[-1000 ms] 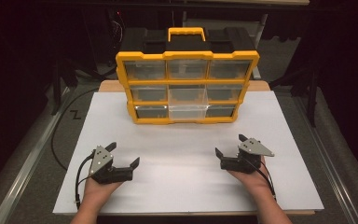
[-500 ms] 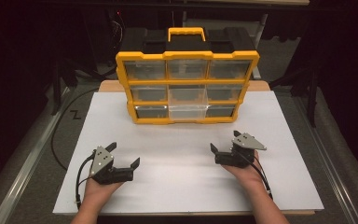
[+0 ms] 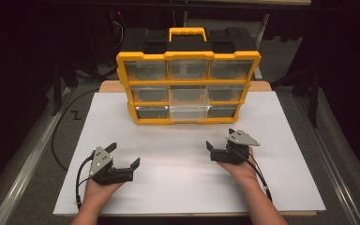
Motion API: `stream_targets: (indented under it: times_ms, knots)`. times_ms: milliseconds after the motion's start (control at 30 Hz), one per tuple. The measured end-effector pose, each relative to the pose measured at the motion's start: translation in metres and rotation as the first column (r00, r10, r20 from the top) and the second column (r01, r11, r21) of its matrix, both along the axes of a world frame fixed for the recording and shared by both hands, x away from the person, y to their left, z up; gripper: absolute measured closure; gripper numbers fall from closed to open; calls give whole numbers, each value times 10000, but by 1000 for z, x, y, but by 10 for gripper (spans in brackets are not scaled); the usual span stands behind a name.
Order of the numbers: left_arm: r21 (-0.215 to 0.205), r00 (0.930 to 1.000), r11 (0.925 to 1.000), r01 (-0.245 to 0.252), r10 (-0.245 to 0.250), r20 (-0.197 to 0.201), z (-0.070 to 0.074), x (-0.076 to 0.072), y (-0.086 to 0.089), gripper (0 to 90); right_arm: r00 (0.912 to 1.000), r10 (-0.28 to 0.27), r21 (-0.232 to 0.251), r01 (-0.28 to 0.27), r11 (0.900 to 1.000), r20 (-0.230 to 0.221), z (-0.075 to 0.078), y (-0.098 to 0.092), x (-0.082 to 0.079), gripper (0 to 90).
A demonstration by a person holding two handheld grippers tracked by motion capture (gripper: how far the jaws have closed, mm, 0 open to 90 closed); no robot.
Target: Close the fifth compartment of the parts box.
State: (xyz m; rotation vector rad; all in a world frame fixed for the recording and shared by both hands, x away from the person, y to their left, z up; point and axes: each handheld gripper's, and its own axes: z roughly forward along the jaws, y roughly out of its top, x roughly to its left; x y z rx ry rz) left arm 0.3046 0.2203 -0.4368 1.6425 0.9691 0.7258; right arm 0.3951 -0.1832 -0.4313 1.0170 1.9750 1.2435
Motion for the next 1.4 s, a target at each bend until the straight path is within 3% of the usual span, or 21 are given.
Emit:
stream_targets:
  times_ms: [500, 1267, 1400]
  knots:
    - [-34, 10000, 10000, 64, -64, -39, 0, 0, -1, 1, 9997, 205, 295, -200, 9994, -137, 3, -3, -12, 82]
    - [-87, 9999, 9999, 65, -66, -112, 0, 0, 0, 1, 9986, 520, 522, -513, 9973, -110, 5, -8, -19, 402]
    - [-84, 9999, 10000, 46, -48, -143, -1, 1, 0, 1, 9973, 731, 578, -726, 9957, -58, 6, -8, -21, 517]
